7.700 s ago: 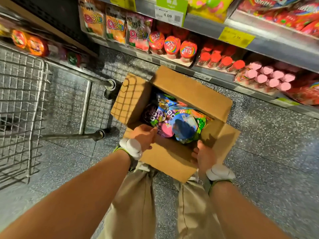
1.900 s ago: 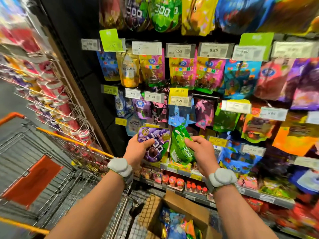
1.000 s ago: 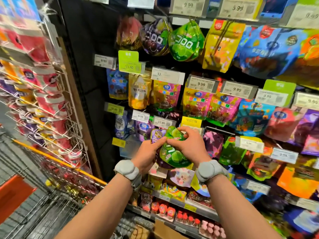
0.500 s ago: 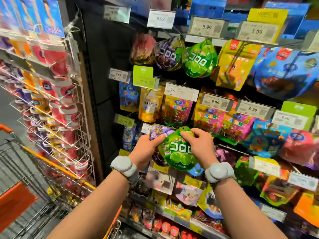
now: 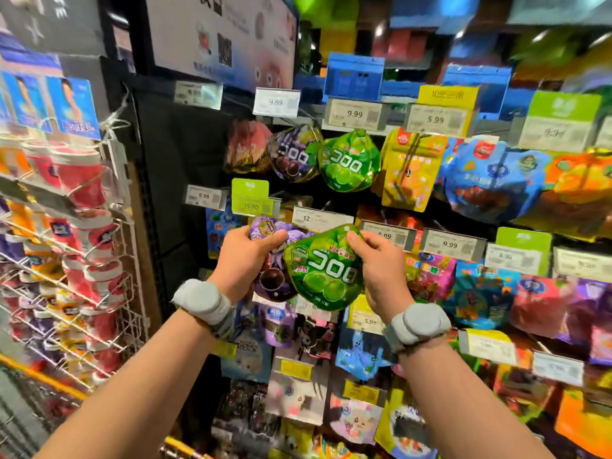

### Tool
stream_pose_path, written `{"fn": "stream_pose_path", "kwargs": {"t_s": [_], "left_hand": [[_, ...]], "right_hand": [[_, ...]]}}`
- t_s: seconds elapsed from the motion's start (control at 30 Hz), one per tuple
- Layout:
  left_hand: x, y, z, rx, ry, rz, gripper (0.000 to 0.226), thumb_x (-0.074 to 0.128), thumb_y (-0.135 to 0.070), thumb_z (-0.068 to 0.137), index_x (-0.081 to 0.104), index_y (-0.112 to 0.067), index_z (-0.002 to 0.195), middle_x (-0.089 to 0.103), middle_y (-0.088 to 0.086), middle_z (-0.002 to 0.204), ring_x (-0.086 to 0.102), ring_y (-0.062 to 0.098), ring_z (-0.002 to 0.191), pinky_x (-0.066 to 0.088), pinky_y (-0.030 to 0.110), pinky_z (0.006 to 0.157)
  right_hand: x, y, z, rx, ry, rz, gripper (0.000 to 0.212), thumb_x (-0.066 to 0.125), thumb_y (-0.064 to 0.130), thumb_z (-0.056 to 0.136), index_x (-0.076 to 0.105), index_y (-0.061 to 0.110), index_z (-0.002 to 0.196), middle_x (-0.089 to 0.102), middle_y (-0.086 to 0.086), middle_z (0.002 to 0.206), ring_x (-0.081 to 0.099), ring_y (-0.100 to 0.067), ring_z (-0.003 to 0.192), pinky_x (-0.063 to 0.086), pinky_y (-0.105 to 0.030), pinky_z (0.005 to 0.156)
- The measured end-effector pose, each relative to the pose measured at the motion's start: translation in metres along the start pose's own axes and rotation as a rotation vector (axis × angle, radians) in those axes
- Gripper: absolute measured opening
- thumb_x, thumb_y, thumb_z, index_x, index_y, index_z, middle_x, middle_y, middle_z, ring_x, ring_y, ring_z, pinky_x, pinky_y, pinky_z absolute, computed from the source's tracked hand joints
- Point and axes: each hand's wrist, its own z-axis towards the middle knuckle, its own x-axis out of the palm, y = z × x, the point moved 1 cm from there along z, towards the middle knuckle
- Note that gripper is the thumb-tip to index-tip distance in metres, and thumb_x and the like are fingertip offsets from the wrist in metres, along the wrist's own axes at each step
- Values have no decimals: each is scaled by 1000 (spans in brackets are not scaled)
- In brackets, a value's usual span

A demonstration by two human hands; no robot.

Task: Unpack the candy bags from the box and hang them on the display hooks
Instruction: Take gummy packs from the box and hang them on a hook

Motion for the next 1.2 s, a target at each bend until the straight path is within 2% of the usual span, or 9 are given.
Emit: {"fn": "stream_pose_path", "kwargs": {"t_s": [0.23,0.37,0.5,0.63,0.8,0.97,1.0,1.07,1.2], "left_hand": [[6,-40,31,191,-44,202,49,81,-31,75,61,14,82,66,34,86,62,23,68,55,57,70],[11,-64,46,342,-18,433,46,77,-46,73,66,-1,72,69,20,72,64,27,62,56,48,69],[21,-88,54,472,-44,546,43,76,-50,74,64,-9,68,67,8,62,55,14,55,51,39,64],[27,-106,63,546,-55,581,43,74,-51,78,60,-13,63,60,-1,55,49,11,51,45,32,60],[36,-123,75,600,-54,750,42,63,-57,85,70,-19,99,72,-1,95,65,15,91,47,28,80],[47,-136,89,647,100,875,54,48,-53,96,48,-24,142,58,8,137,51,25,128,38,35,107],[50,-138,91,655,126,917,56,46,-53,97,41,-27,147,57,10,137,50,27,129,38,36,107],[53,-140,93,669,142,1012,57,42,-54,98,30,-35,151,67,14,119,60,30,113,44,39,98],[57,-143,96,662,132,1144,58,37,-59,97,18,-47,151,61,8,80,60,26,74,47,38,74]], "right_hand": [[-6,50,20,-26,-67,167,8,63,8,95,70,8,92,74,4,69,69,-8,62,55,-23,57],[-7,73,31,-37,-113,226,10,65,7,93,68,13,87,72,-1,80,68,-16,72,59,-38,77],[-8,93,39,-111,-134,217,20,65,6,93,62,19,78,64,9,73,62,-7,65,55,-24,61],[-9,105,46,-138,-142,178,21,66,7,92,63,20,76,67,2,78,62,-11,69,53,-26,64],[-13,117,52,-155,-176,121,15,66,9,93,64,19,82,68,1,84,67,-19,81,58,-35,74],[-21,117,64,-150,-214,41,11,67,13,93,65,21,85,69,-3,95,66,-27,101,55,-44,93],[-21,117,67,-153,-218,27,3,67,14,93,68,17,93,70,-3,98,65,-26,102,54,-44,94],[-21,115,71,-140,-243,18,24,70,18,91,68,9,114,69,-8,111,65,-27,108,52,-48,98],[-15,110,79,-141,-232,19,44,76,28,81,67,8,120,70,-8,114,66,-28,108,52,-51,98]]}}
